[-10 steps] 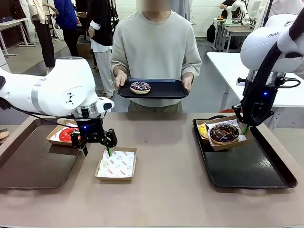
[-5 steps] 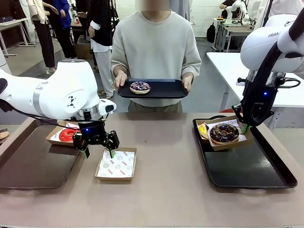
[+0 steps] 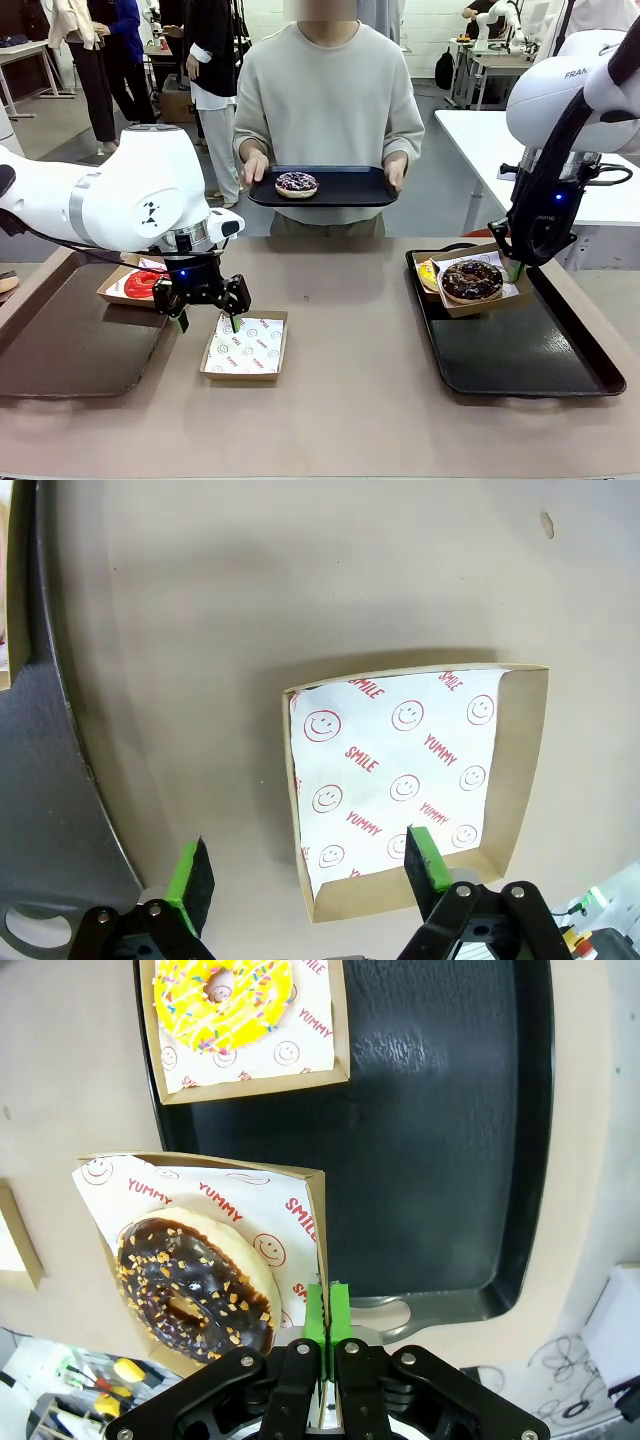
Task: Individually package the donuts and arrange them on the tray.
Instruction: Place the picked Paper togo box on the Handle tray while simultaneously picking up another Paper togo box from the table with the other hand.
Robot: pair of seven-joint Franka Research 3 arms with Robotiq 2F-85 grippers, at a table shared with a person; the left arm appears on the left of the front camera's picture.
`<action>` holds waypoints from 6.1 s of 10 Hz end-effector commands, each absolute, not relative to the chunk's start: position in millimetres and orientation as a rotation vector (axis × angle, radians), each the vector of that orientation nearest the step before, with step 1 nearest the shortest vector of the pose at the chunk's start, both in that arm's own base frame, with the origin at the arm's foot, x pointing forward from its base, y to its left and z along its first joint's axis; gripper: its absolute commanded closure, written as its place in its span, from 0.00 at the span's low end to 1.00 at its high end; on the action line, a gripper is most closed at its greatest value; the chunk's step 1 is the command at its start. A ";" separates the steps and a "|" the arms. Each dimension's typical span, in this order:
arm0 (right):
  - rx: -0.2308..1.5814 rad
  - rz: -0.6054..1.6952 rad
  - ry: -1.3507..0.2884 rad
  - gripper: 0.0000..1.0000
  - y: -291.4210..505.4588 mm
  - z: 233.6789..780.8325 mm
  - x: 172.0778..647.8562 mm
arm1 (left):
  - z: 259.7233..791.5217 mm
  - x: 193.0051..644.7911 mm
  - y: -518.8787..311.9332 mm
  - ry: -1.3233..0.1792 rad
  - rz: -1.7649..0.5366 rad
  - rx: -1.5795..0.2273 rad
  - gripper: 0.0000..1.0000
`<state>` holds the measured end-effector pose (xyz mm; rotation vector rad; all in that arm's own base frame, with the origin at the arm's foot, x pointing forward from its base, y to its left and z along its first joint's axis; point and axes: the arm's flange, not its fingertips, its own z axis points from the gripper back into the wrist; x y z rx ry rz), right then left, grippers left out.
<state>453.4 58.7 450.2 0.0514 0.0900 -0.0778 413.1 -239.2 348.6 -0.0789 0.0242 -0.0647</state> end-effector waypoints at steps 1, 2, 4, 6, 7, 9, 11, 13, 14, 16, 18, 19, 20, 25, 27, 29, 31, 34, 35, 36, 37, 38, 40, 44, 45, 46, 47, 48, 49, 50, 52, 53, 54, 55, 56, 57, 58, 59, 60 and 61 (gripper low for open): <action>0.010 -0.054 0.072 0.98 66.2 444.5 447.1 | 359.1 406.3 -240.2 -0.007 -0.062 -0.057 0.00; -0.010 -0.072 0.043 0.98 69.7 439.7 437.8 | 368.6 398.5 -244.8 -0.034 -0.085 -0.031 0.00; -0.009 -0.092 0.023 0.98 64.9 424.2 419.4 | 376.6 386.2 -255.3 -0.056 -0.110 0.011 0.00; -0.001 -0.104 0.010 0.98 59.3 410.4 408.7 | 375.7 387.5 -255.2 -0.052 -0.097 0.016 0.00; 0.009 -0.113 0.017 0.98 54.0 403.9 407.1 | 374.4 388.8 -255.4 -0.050 -0.091 0.025 0.00; 0.037 -0.097 0.014 0.98 47.2 394.1 406.2 | 372.1 390.4 -255.4 -0.044 -0.084 0.029 0.00; 0.056 -0.087 0.005 0.98 45.0 390.1 408.5 | 372.0 390.8 -255.1 -0.052 -0.077 0.027 0.00; 0.068 -0.072 0.018 0.98 44.2 387.2 413.4 | 369.9 391.9 -255.0 -0.048 -0.077 0.033 0.00; 0.061 -0.060 0.037 0.98 46.2 383.6 415.3 | 368.9 393.3 -255.1 -0.043 -0.075 0.037 0.00; 0.048 -0.042 0.093 0.98 48.4 374.0 421.1 | 367.6 395.7 -255.2 -0.036 -0.073 0.035 0.00; 0.054 -0.042 0.125 0.98 50.9 365.4 427.5 | 363.2 400.9 -254.4 -0.020 -0.067 0.040 0.00; 0.056 -0.044 0.130 0.98 54.0 362.8 430.0 | 361.0 403.6 -254.0 -0.012 -0.062 0.036 0.00; 0.055 -0.046 0.134 0.98 56.8 360.2 432.1 | 359.3 405.0 -254.1 -0.008 -0.062 0.033 0.00; 0.073 -0.059 0.140 0.98 59.8 353.9 435.8 | 348.7 414.8 -249.7 0.008 -0.036 0.030 0.00; 0.077 -0.060 0.138 0.98 59.3 353.0 435.8 | 341.3 419.6 -248.8 0.019 -0.026 0.032 0.00; 0.079 -0.057 0.139 0.98 59.2 353.0 435.8 | 336.5 422.1 -248.9 0.029 -0.020 0.032 0.00; 0.085 -0.053 0.141 0.98 58.1 352.9 436.0 | 331.9 425.7 -248.8 0.048 -0.007 0.024 0.00; 0.096 -0.043 0.144 0.00 55.9 353.2 434.2 | 328.3 429.6 -248.7 0.069 -0.009 0.025 1.00; 0.097 -0.043 0.143 0.00 55.3 353.6 434.0 | 328.4 430.5 -247.7 0.067 -0.009 0.025 0.64; 0.099 -0.042 0.143 0.00 55.2 353.6 433.4 | 327.0 431.0 -248.0 0.070 -0.007 0.026 1.00; 0.100 -0.040 0.146 0.16 54.9 353.5 432.9 | 325.0 432.0 -247.6 0.076 -0.006 0.027 1.00; 0.100 -0.042 0.147 0.06 54.2 353.4 432.3 | 325.5 431.8 -247.7 0.076 -0.004 0.026 1.00; 0.105 -0.045 0.144 0.00 53.2 354.6 431.2 | 328.1 431.1 -247.6 0.072 -0.005 0.025 1.00; 0.118 -0.050 0.134 0.00 49.2 359.4 427.5 | 331.7 430.3 -247.2 0.074 -0.001 0.021 1.00; 0.124 -0.052 0.131 0.00 47.8 361.1 427.0 | 333.1 430.5 -247.2 0.072 0.001 0.016 1.00; 0.150 -0.055 0.125 0.00 44.7 366.4 424.2 | 335.2 430.6 -246.4 0.096 0.003 0.010 1.00; 0.200 -0.029 0.136 0.00 39.0 377.0 418.5 | 343.0 430.5 -244.9 0.111 0.009 -0.010 1.00; 0.301 -0.001 0.138 0.00 25.2 396.4 408.8 | 356.2 430.0 -243.2 0.114 0.009 -0.027 1.00; 0.409 0.015 0.116 0.00 3.0 418.3 398.8 | 373.1 428.8 -243.3 0.104 0.003 -0.047 1.00; 0.541 0.024 0.101 0.00 -25.1 437.9 389.8 | 390.3 430.3 -244.5 0.109 -0.003 -0.062 1.00; 0.760 0.033 0.088 0.00 -86.3 459.9 371.9 | 430.5 439.9 -252.6 0.083 0.001 -0.065 1.00; 0.852 0.059 0.084 0.00 -112.4 464.1 364.9 | 449.3 445.9 -259.3 0.071 -0.005 -0.052 1.00; 0.932 0.074 0.070 0.00 -137.2 465.6 359.8 | 466.3 452.4 -265.9 0.063 -0.018 -0.047 1.00; 1.001 0.059 0.045 0.00 -161.1 464.7 357.4 | 479.6 459.7 -272.1 0.051 -0.030 -0.042 1.00; 1.080 0.016 0.007 0.00 -186.0 461.0 355.6 | 490.9 470.0 -277.6 0.038 -0.042 -0.039 1.00; 1.153 -0.057 -0.037 0.00 -203.5 456.2 353.5 | 498.2 478.9 -281.0 0.021 -0.049 -0.037 1.00; 1.186 -0.107 -0.077 0.00 -214.9 450.7 349.1 | 503.4 487.9 -283.0 0.010 -0.057 -0.043 1.00; 1.199 -0.121 -0.093 0.00 -223.3 445.2 345.5 | 505.5 497.4 -284.3 0.011 -0.059 -0.041 1.00; 1.216 -0.136 -0.103 0.00 -231.8 439.3 342.1 | 505.8 507.3 -285.1 0.025 -0.045 -0.044 1.00; 1.246 -0.154 -0.125 0.00 -239.6 432.3 338.8 | 505.7 517.2 -285.2 0.030 -0.040 -0.039 1.00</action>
